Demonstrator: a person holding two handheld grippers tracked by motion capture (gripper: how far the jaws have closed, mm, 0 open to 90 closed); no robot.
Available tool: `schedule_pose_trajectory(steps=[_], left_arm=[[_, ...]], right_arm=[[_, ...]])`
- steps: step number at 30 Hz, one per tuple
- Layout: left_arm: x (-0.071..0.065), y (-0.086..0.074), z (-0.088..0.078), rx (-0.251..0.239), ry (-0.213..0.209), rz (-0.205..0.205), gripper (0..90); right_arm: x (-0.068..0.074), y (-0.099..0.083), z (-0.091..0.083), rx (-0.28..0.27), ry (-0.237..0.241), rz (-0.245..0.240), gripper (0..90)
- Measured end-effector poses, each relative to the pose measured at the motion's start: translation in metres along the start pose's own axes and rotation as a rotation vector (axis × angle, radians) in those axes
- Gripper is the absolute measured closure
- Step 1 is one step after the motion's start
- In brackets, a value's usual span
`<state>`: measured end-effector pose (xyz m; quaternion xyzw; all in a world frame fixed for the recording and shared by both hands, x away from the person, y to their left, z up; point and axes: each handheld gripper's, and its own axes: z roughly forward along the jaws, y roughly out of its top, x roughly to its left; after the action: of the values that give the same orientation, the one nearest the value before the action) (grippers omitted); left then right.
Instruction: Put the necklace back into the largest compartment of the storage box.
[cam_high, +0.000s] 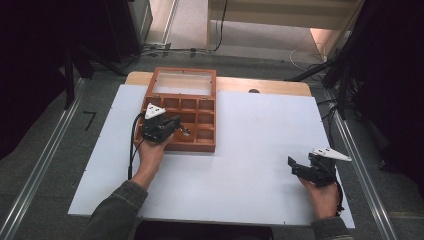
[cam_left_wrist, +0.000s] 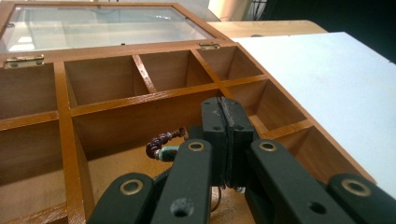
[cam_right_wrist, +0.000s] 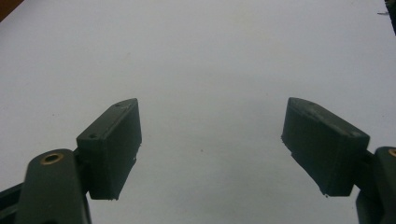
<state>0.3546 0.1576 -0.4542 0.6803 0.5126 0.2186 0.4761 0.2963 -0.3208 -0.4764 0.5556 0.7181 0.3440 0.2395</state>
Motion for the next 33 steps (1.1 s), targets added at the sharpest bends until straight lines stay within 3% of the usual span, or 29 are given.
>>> schedule_pose_trajectory(steps=[19, 21, 22, 23, 24, 33], left_arm=[[0.006, -0.004, 0.017, 0.043, 0.035, -0.006, 88.2], [0.006, -0.004, 0.017, 0.036, 0.027, -0.009, 74.7], [0.005, -0.004, 0.017, 0.03, 0.027, -0.012, 74.7], [0.005, -0.003, 0.016, 0.029, 0.03, -0.013, 64.1], [0.004, -0.003, 0.016, 0.029, 0.035, -0.012, 59.5], [0.0, -0.003, 0.015, 0.047, 0.053, -0.005, 37.8]], right_arm=[[0.0, 0.0, 0.0, -0.001, 0.001, -0.001, 18.1], [0.0, 0.0, 0.0, -0.002, 0.001, -0.001, 18.0], [0.0, 0.0, 0.0, -0.002, 0.001, -0.001, 18.0], [0.0, 0.0, 0.0, -0.002, 0.002, 0.001, 18.1], [0.0, 0.0, 0.0, -0.002, 0.001, 0.002, 18.1], [0.0, 0.0, 0.0, -0.001, 0.002, 0.0, 18.1]])
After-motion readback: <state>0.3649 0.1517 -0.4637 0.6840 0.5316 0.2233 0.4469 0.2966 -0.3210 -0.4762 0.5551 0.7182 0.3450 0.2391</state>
